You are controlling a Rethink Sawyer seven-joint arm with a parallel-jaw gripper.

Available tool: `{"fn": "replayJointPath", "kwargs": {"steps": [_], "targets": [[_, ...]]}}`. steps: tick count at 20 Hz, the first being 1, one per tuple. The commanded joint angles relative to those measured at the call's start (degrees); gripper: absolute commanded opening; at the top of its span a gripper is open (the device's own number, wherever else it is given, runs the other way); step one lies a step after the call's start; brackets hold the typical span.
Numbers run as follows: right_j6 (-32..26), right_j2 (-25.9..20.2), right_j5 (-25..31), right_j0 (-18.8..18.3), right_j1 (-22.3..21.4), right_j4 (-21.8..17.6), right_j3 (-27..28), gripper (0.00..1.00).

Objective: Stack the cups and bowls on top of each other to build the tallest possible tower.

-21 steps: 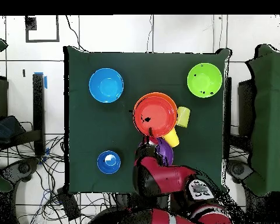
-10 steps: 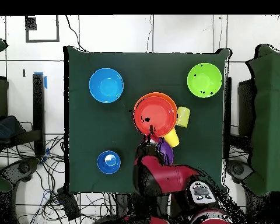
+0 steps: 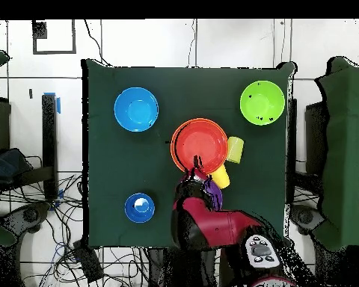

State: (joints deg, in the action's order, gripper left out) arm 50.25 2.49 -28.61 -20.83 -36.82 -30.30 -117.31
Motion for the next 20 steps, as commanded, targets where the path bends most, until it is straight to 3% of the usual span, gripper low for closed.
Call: {"fn": "replayJointPath", "kwargs": {"steps": [1,6,10,15,20], "targets": [[10.69,-7.28,9.59,-0.42,0.15,-3.42,2.37,1.0],[11.63,-9.39,10.39,-1.17,1.3,-4.41,0.27,1.0],[12.6,-7.8,6.6,0.08,4.92,-4.63,-1.3,1.0],[12.24,-7.65,6.45,-0.14,6.49,-5.63,-1.79,1.0],[11.75,-4.67,5.79,1.46,3.85,-5.28,-4.24,1.0]]}}
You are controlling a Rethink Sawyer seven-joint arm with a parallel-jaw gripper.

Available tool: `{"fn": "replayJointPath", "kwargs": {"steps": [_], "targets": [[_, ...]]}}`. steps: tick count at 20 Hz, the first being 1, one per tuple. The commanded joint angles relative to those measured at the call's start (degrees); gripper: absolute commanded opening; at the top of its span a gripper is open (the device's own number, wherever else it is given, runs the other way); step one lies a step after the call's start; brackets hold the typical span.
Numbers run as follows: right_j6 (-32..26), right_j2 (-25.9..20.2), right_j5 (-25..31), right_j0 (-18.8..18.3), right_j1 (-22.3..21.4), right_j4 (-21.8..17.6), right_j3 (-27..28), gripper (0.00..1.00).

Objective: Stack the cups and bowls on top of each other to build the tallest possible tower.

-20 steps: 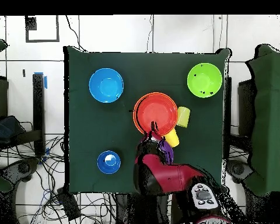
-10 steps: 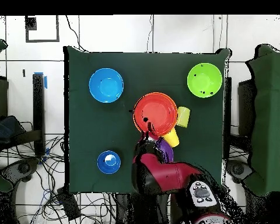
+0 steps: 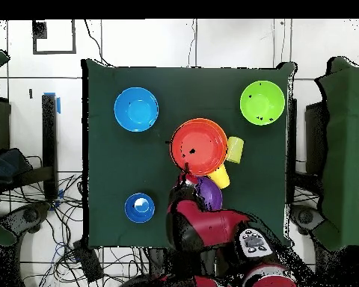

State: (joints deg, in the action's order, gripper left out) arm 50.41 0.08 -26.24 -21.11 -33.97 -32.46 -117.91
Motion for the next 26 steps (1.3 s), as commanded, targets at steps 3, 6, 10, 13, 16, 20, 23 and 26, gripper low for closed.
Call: {"fn": "replayJointPath", "kwargs": {"steps": [3,6,10,13,16,20,23,26], "targets": [[11.8,-1.43,4.18,2.57,-3.0,-2.58,-6.13,1.0],[12.28,-2.27,5.76,2.04,-6.35,-2.5,-8.31,1.0],[12.92,-3.48,7.8,1.16,-12.41,-2.24,-12.11,1.0],[13.22,-5.65,10.78,-0.18,-17.46,-1.69,-14.47,1.0],[13.25,-8.09,13.2,-1.84,-21.23,-1.08,-15.75,1.0],[13.13,-11.36,16.13,-4.08,-24.42,-0.23,-16.76,1.0],[13.14,-12.72,17.81,-4.61,-26.5,0.59,-18.06,1.0],[10.4,-15.02,23.64,-5.38,-27.28,1.93,-17.65,1.0]]}}
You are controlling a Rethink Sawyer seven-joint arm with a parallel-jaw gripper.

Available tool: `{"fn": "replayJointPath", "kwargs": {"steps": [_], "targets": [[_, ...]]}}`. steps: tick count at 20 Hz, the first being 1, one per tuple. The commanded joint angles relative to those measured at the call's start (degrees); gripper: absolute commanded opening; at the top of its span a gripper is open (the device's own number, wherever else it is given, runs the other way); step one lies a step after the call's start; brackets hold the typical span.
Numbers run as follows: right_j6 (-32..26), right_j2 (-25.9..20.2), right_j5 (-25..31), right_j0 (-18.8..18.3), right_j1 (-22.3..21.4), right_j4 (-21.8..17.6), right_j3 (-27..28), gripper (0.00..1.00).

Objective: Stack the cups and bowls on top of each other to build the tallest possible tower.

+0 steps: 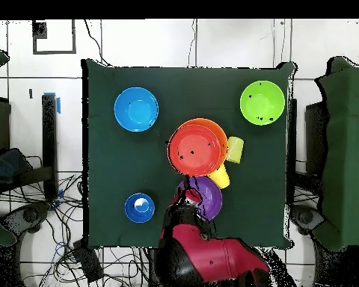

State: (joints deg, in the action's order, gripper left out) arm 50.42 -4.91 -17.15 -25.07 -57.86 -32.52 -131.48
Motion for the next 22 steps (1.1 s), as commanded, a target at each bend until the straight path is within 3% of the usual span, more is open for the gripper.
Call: {"fn": "replayJointPath", "kwargs": {"steps": [1,4,10,22], "targets": [[9.19,-10.81,17.56,-1.87,-3.17,3.11,-3.48,1.0],[4.26,-12.48,32.23,-2.0,-1.22,9.97,1.76,1.0],[0.99,-14.34,47.38,-2.17,1.04,15.28,9.73,1.0],[0.79,-16.48,57.15,-2.8,4.09,15.25,17.08,1.0]]}}
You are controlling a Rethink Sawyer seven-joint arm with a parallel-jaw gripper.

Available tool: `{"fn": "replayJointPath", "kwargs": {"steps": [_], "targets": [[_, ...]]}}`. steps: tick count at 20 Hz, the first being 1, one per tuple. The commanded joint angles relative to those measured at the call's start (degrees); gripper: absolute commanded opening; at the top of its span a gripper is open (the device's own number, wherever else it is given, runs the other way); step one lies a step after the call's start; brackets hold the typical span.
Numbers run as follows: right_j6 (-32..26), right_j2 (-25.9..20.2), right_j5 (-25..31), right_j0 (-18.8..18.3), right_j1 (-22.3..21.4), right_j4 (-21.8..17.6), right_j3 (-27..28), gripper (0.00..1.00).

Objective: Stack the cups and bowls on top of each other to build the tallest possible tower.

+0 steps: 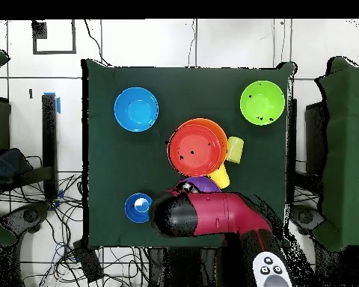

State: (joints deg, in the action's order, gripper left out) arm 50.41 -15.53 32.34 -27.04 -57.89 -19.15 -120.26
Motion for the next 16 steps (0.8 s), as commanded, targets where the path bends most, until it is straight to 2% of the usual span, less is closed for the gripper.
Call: {"fn": "replayJointPath", "kwargs": {"steps": [1,7,16], "targets": [[0.8,-5.96,8.54,-1.02,4.17,2.22,5.97,1.0],[0.03,-7.32,12.7,-2.35,7.76,3.48,9.08,1.0],[-5.69,-9.55,18.25,-3.1,8.13,-0.82,15.66,1.0]]}}
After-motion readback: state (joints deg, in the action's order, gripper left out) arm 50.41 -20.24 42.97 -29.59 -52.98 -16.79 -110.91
